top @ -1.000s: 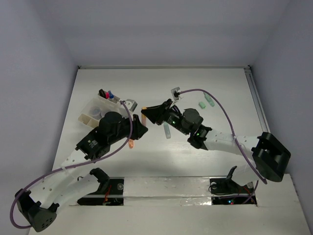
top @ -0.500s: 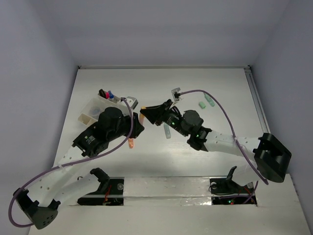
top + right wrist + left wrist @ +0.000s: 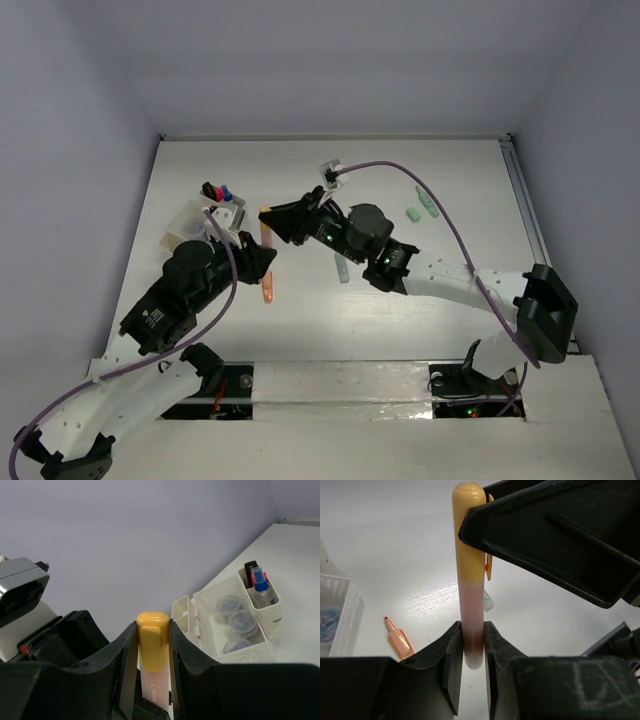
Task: Sort the stationery into containers
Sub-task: Place the pen in the storage box, then pick up the pen cap from the center of the board.
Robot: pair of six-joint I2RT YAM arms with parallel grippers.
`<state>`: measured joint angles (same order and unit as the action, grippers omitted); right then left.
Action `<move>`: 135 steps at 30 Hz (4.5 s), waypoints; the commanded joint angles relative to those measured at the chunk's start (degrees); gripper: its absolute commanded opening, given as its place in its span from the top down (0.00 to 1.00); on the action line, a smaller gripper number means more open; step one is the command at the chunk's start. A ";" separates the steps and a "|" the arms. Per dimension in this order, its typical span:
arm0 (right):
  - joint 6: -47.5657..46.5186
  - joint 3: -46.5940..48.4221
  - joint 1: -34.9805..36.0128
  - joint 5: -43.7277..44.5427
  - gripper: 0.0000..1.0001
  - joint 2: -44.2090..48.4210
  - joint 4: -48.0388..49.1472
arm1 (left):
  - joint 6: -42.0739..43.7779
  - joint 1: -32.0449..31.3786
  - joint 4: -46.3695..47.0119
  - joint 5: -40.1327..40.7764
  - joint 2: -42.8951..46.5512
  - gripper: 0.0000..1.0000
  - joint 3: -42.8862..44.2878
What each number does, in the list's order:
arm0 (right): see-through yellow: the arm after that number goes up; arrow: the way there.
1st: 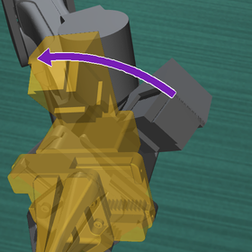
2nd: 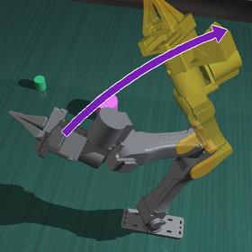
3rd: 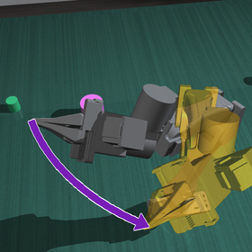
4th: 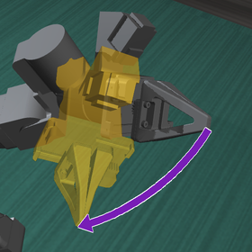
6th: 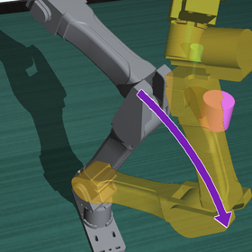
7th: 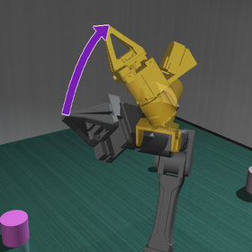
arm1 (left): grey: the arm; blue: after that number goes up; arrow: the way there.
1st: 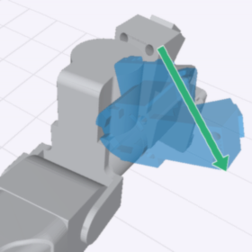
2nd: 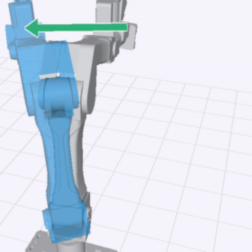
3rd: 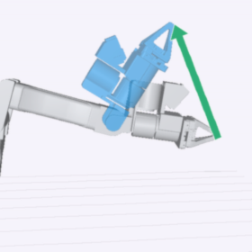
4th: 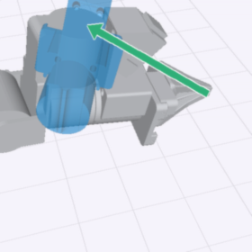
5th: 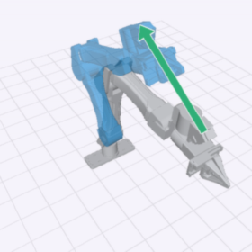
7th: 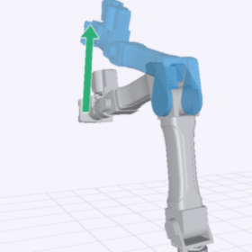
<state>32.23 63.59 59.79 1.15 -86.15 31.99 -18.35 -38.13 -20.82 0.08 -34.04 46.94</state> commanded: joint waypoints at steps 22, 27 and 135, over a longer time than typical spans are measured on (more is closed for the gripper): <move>1.00 26.31 1.82 -4.58 1.00 -20.28 -10.72 | 0.42 1.39 1.14 18.00 17.50 0.01 6.41; -1.72 31.31 1.82 -4.31 1.00 -27.21 -6.60 | 4.44 1.39 2.62 24.70 19.28 0.01 11.15; -28.45 19.90 -51.35 -2.36 0.38 -24.59 -59.58 | 7.36 6.22 17.04 -6.84 2.49 0.01 -3.17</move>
<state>6.28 79.09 8.32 1.30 -110.21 -25.34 -11.60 -32.75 -5.85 -6.00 -31.38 43.68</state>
